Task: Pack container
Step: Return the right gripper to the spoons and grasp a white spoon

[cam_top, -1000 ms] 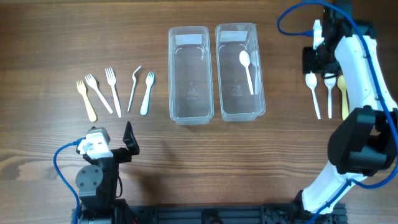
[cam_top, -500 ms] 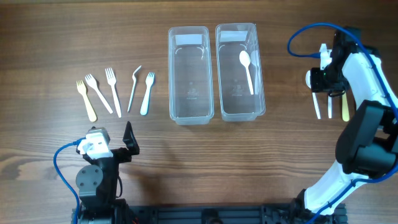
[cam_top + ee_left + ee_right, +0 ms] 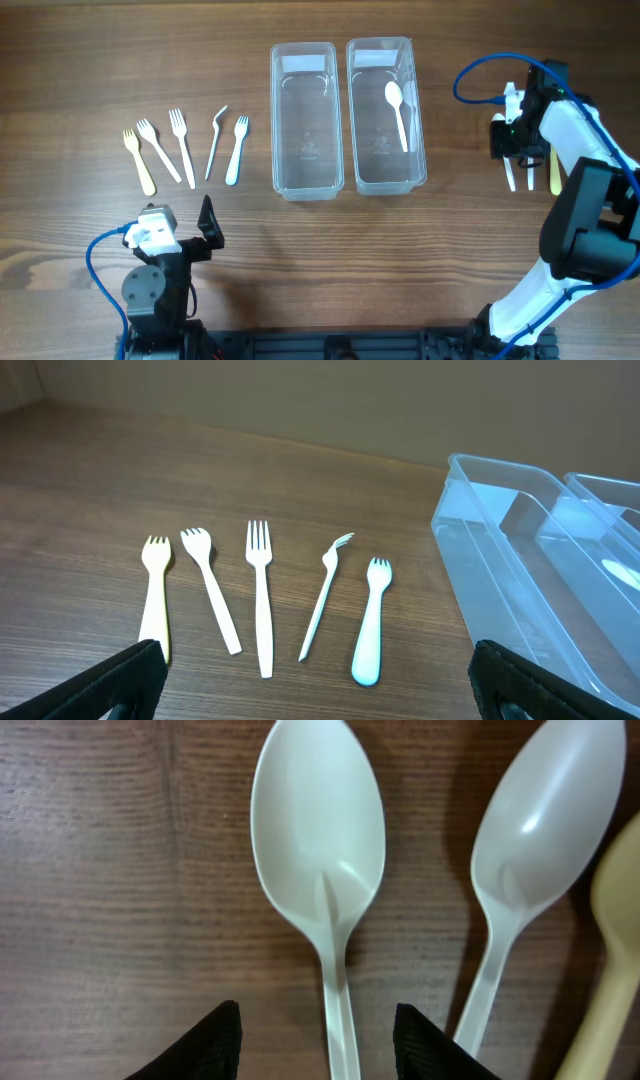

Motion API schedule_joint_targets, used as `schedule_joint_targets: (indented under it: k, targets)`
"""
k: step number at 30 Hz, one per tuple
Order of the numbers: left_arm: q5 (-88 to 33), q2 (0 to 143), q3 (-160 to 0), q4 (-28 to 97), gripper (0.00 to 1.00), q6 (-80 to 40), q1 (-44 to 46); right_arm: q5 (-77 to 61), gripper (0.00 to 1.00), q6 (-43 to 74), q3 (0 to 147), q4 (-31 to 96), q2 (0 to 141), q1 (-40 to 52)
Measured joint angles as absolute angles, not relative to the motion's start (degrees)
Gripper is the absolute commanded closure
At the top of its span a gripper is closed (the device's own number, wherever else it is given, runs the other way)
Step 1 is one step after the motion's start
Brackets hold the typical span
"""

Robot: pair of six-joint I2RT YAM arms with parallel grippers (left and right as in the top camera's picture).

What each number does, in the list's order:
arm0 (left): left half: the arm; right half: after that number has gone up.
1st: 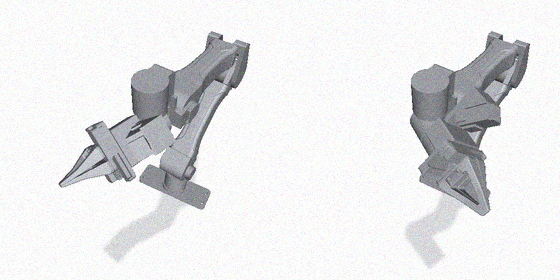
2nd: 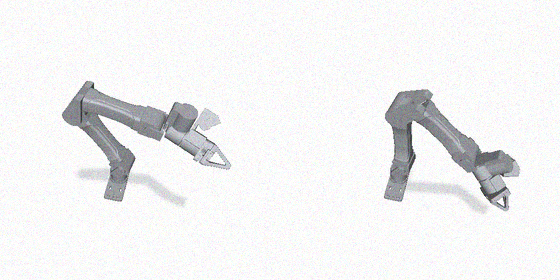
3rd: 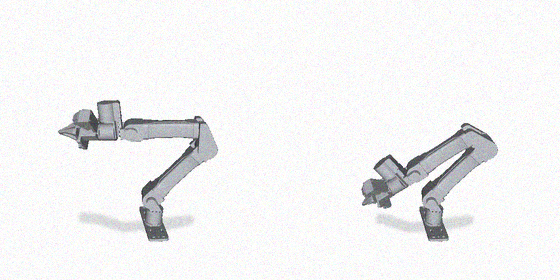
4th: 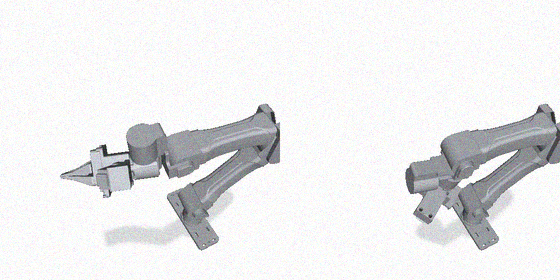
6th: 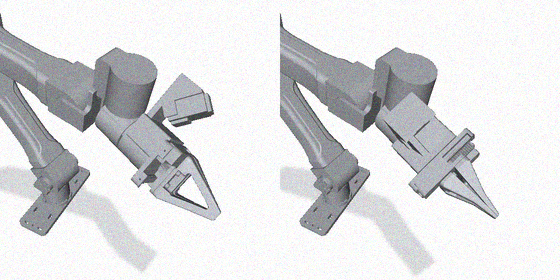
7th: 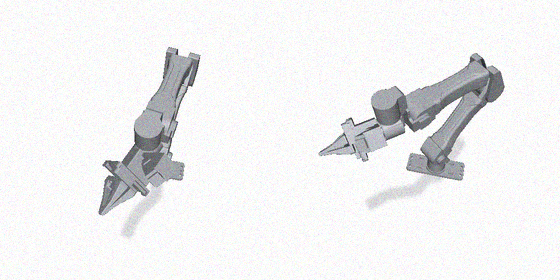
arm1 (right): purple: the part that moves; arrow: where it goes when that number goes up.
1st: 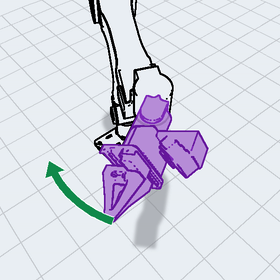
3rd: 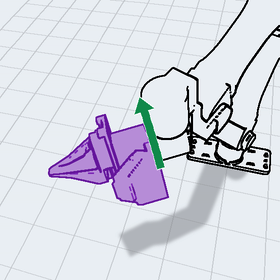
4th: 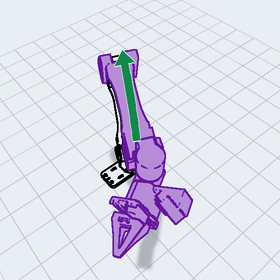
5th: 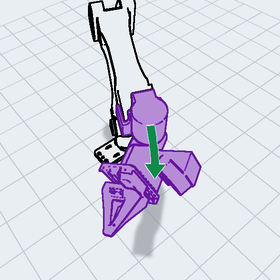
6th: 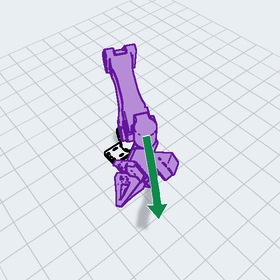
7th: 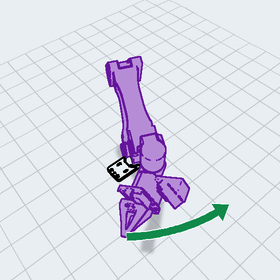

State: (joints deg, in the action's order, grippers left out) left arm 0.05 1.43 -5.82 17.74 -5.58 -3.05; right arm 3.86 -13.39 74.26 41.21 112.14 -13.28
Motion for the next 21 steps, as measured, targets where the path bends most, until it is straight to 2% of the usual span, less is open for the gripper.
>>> schedule_joint_targets:
  k: [9,11,21]
  targets:
    - [0.05,1.43,-5.82,17.74,0.00,-5.56,-3.05,3.86,0.55,-13.37,71.50,38.92,112.14,-13.28]
    - [0.08,1.43,-5.82,17.74,0.00,-5.56,-3.05,3.86,0.60,-13.30,71.48,38.61,112.14,-13.28]
    - [0.08,1.43,-5.82,17.74,0.00,-5.58,-3.05,3.81,0.61,-12.49,71.50,38.28,112.92,-13.34]
